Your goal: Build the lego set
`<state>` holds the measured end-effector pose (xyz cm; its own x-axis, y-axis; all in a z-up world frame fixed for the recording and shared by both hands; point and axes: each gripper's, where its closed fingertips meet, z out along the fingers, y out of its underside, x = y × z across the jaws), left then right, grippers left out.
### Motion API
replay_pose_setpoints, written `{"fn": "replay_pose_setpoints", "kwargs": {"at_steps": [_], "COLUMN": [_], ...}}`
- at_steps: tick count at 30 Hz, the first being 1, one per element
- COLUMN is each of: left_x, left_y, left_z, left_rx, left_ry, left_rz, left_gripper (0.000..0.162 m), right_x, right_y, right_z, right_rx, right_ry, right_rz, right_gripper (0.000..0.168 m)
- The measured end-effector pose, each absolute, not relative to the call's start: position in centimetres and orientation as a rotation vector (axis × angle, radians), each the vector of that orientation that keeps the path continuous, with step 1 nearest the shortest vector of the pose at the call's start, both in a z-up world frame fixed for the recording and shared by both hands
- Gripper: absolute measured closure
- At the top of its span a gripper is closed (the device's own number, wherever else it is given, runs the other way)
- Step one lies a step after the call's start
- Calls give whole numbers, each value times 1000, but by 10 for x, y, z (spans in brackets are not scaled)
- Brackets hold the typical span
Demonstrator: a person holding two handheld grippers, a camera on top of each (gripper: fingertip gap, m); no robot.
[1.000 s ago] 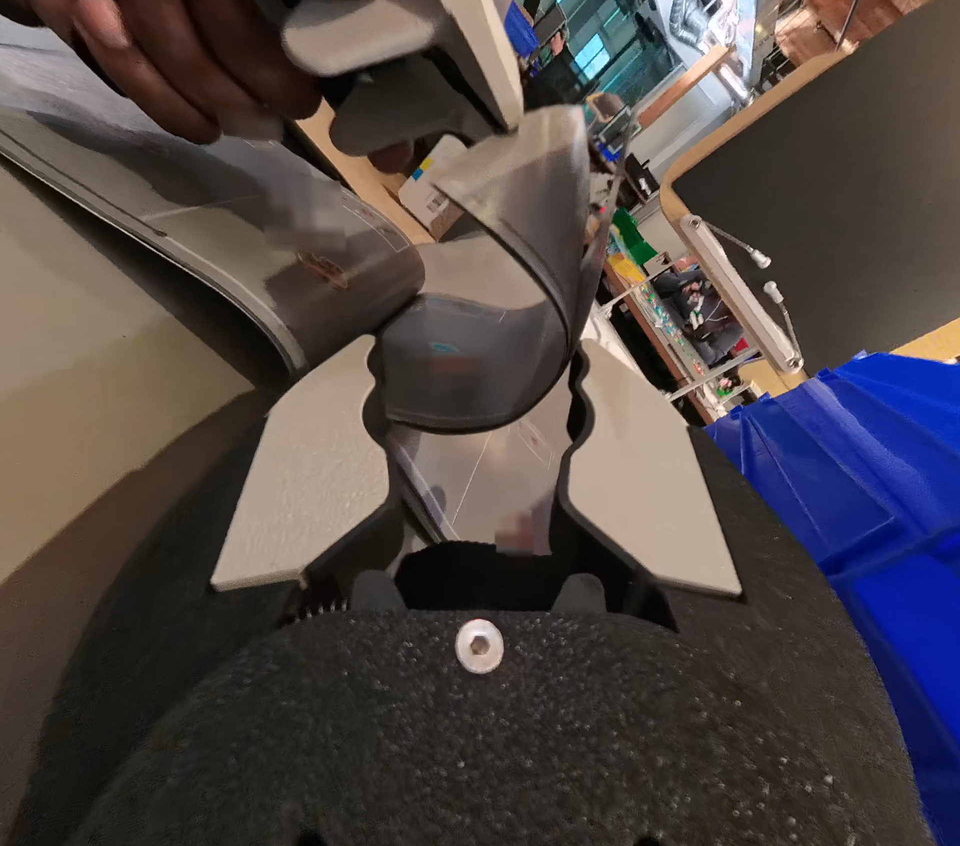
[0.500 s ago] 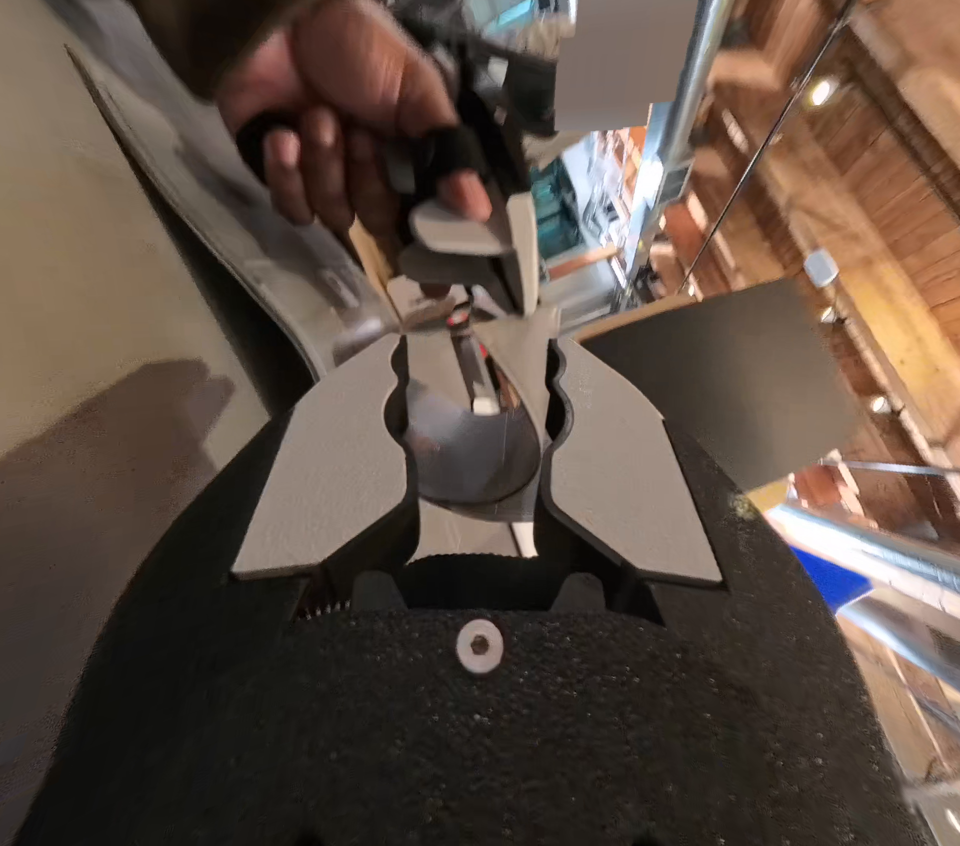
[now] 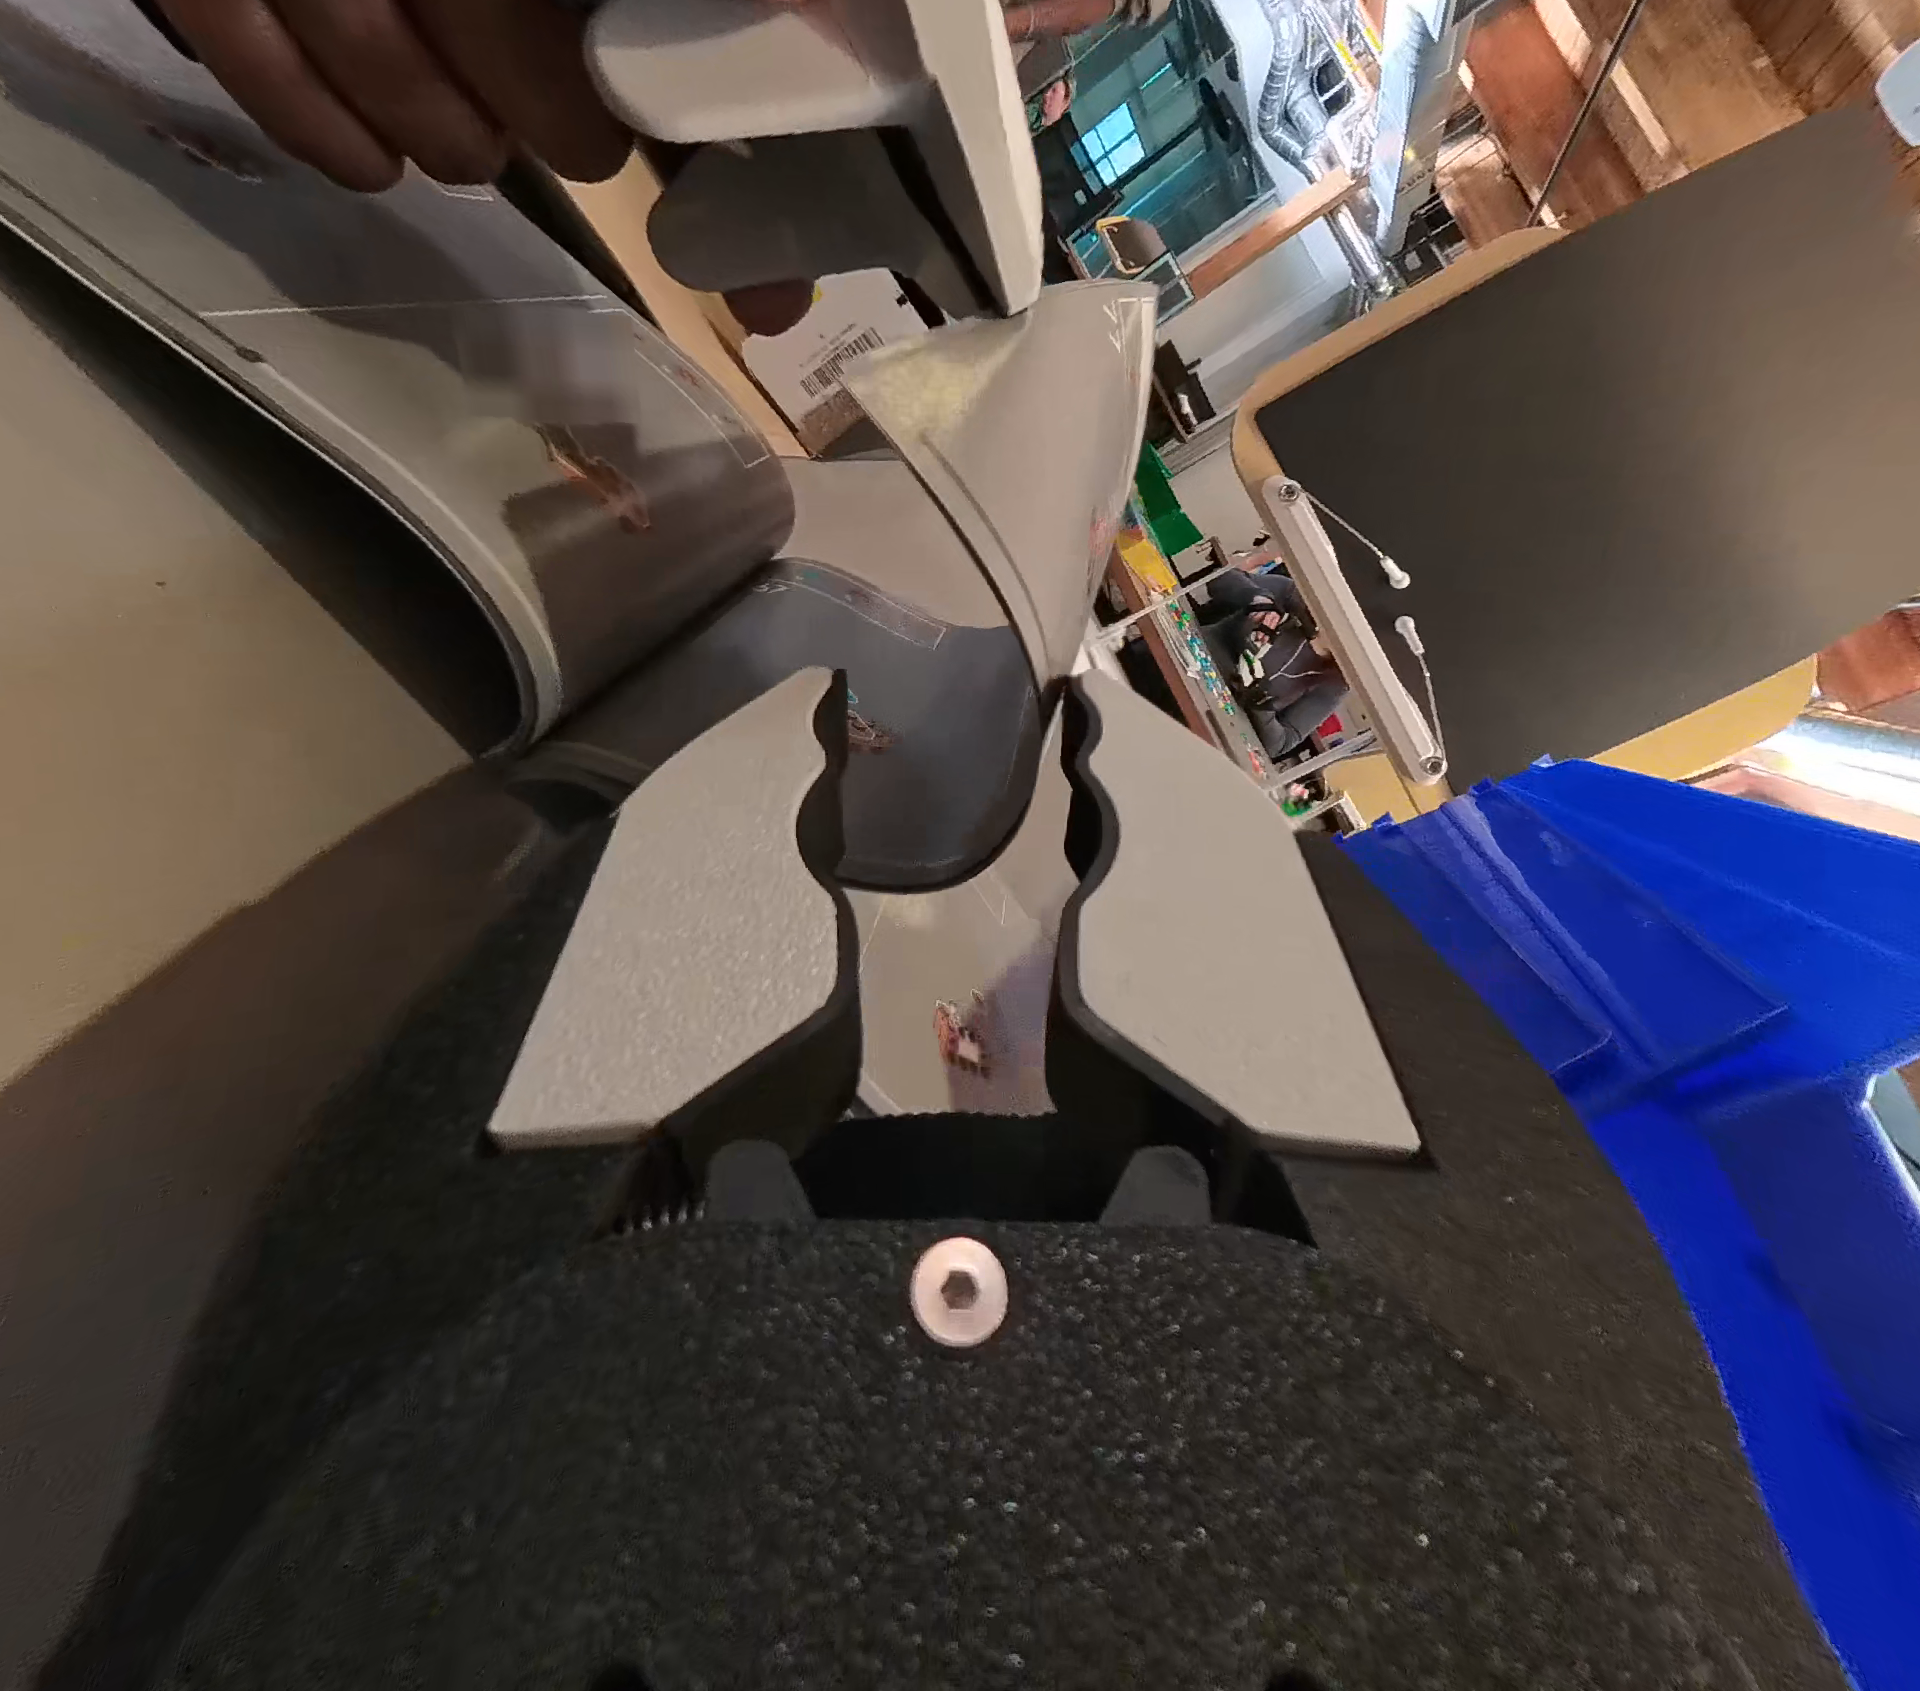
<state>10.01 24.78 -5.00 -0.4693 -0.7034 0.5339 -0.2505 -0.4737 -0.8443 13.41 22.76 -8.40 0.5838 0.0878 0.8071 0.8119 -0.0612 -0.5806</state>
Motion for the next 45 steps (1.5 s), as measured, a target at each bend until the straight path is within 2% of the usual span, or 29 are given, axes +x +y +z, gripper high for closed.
{"fn": "replay_pose_setpoints", "kwargs": {"at_steps": [22,27,34,45], "left_x": [97,99,101,87], "left_y": [243,249,258,263], "left_z": [-41,-45,-47,-31], "left_rx": [-1328,-1361,-1407,-1316], "left_ry": [1376,1360,1311,1364], "left_rz": [-2090,-2033,-2002,-2059], "left_gripper": [162,162,162,162], "right_x": [133,140,105,116], "right_y": [228,227,208,222], "right_z": [-83,-69,-43,-70], "right_rx": [-1545,-1502,-1238,-1417], "right_ry": [-758,-702,-802,-816], "right_rz": [-662,-702,-763,-721], "right_gripper": [129,122,126,128]}}
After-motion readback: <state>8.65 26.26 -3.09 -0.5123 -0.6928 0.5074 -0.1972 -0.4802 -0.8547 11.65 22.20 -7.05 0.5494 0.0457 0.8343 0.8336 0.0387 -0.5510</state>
